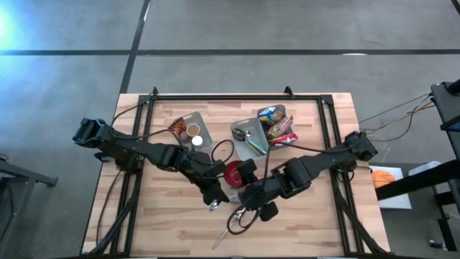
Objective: Pick & Place Food Item
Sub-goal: Put the orange spoon into the right white bin
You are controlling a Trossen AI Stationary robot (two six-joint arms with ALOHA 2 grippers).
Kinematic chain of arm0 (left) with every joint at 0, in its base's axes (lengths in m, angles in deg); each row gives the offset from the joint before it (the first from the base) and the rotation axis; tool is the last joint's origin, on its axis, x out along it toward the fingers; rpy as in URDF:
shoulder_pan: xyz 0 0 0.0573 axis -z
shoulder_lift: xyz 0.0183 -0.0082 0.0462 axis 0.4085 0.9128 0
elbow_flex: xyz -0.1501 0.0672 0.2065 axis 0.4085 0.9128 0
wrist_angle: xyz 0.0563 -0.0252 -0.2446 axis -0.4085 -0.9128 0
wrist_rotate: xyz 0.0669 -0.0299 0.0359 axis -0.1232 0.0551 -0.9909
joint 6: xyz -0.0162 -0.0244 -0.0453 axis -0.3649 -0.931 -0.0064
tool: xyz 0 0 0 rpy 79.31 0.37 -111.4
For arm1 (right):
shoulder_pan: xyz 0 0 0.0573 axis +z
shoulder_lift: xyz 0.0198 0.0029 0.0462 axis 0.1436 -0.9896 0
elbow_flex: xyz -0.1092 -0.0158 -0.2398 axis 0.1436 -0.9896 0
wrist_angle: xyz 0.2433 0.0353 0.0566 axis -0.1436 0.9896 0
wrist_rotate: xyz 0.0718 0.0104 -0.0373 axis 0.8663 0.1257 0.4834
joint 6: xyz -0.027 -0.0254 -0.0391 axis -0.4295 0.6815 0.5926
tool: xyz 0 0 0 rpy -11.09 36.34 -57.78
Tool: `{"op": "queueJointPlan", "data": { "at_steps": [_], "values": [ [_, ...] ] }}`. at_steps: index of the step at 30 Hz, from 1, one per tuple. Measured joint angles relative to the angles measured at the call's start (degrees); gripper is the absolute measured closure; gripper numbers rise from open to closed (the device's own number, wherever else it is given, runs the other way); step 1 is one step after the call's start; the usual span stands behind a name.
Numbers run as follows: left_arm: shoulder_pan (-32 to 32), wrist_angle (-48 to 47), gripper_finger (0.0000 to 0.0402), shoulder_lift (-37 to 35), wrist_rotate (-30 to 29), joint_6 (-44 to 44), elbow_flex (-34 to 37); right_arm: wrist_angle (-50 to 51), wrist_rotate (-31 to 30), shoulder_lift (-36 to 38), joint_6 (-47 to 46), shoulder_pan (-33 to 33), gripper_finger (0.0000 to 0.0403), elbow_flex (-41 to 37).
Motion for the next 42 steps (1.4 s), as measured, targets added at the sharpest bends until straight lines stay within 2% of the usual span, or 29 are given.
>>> {"op": "queueJointPlan", "data": {
  "at_steps": [6, 9, 15, 23, 27, 36, 42],
  "values": [
    [0.0, 0.2, 0.0401, -0.1, 0.4, 0.3, -0.4, 0.1, 0.0, 0.0, -0.7, 0.0, 0.0232, -0.7],
    [0.0, 0.5, 0.0401, -0.1, 0.8, 0.4, -0.5, 0.0, 0.0, 0.0, -0.9, 0.0, 0.0273, -0.8],
    [-0.1, 1.8, 0.0401, -0.1, 1.0, 0.3, -0.5, 1.1, -0.3, 0.1, -0.9, -0.4, 0.0382, -0.3],
    [-0.1, 4.0, 0.0397, 0.0, 2.1, -0.2, -0.5, 2.2, 0.2, 0.3, -2.7, -0.9, 0.0393, 0.1],
    [-0.1, 5.3, 0.0363, 0.0, 2.4, -1.4, -0.5, 2.6, 0.3, 0.5, -4.5, -0.9, 0.0394, 0.8],
    [-1.7, 8.5, 0.0241, -3.3, 1.7, 1.5, -1.3, 4.4, 0.3, 2.7, -12.1, -1.6, 0.0394, 0.7],
    [-4.0, 9.3, 0.0179, -9.3, -5.3, 6.0, -1.3, 6.5, 0.7, 4.5, -17.8, -3.3, 0.0394, -0.1]
  ]
}}
